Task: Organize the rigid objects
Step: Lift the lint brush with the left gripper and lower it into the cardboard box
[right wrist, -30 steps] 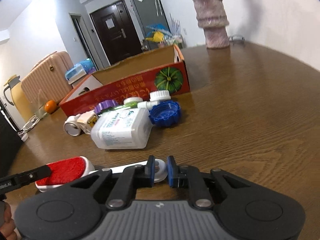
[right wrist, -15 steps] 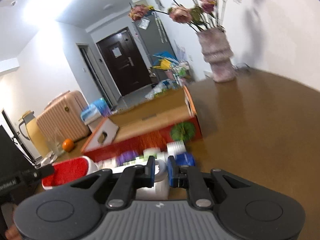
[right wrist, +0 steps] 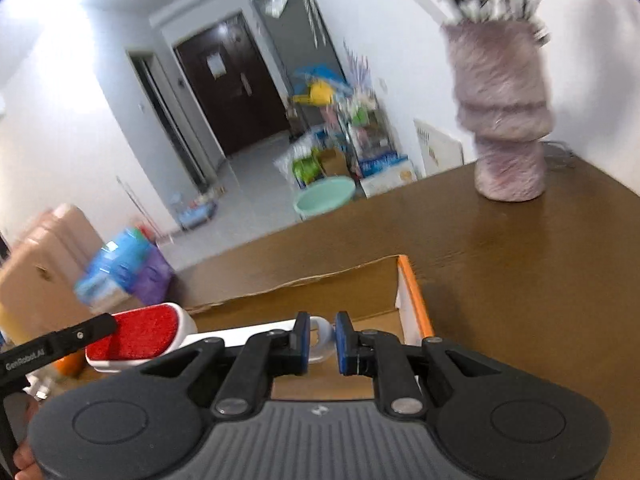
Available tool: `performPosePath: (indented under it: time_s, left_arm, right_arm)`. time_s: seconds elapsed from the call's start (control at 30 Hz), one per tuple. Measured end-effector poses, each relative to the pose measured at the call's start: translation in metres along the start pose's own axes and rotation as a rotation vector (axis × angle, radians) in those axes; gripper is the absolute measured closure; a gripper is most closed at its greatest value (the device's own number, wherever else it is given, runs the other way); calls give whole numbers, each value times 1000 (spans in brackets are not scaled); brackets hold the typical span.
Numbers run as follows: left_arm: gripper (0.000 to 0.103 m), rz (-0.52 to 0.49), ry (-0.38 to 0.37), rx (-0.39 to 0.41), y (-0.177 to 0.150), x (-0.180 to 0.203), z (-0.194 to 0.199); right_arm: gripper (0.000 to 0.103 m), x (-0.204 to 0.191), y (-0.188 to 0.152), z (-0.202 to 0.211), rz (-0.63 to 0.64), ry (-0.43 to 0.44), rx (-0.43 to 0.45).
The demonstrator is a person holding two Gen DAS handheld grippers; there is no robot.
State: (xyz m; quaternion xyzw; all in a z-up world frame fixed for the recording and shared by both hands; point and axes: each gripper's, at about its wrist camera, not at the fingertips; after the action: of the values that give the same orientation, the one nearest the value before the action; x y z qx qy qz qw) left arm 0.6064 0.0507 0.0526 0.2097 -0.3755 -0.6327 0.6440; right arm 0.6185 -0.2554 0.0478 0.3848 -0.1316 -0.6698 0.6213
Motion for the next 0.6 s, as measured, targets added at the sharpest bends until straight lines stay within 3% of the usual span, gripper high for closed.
performPosePath:
  time_s: [0.1, 0.2, 0.23, 0.27, 0.33, 0.4, 0.5, 0.6]
  left_arm:
    - [51, -33, 53, -20, -3, -1, -26]
    - [50, -101, -44, -52, -2, 6, -30]
    - [48, -144, -19, -45, -4, 11, -29]
    - [47, -181, 13, -31, -7, 17, -29]
    - [46, -221, 1, -33, -10, 23, -29]
    - [44, -222, 21, -8, -11, 23, -26]
    - [43, -170, 60, 21, -11, 18, -20]
    - [42, -135, 106, 6, -9, 18, -5]
  right_arm:
    - [87, -10, 3, -47, 97, -57, -113]
    - [87, -19, -2, -64, 170, -56, -138]
    - [87, -23, -2, -65, 184, -33, -141]
    - [83, -27, -3, -65, 203, -35, -136]
    - [62, -38, -8, -71, 248, -77, -129]
    - [61, -43, -12, -72, 271, -86, -143]
    - [50, -39, -11, -64, 239, -70, -100]
    - [48, -35, -10, -53, 215, -38, -55]
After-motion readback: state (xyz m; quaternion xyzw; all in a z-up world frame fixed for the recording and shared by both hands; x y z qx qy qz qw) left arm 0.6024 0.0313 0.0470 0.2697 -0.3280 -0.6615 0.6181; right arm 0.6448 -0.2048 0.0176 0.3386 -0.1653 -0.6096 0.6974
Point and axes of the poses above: each gripper's, at about its wrist camera, not at the fingertips, and z roughly against the way its jaws point, x to its right, y to its top, and after that the axes turned 5 degrees about -x, right-handed
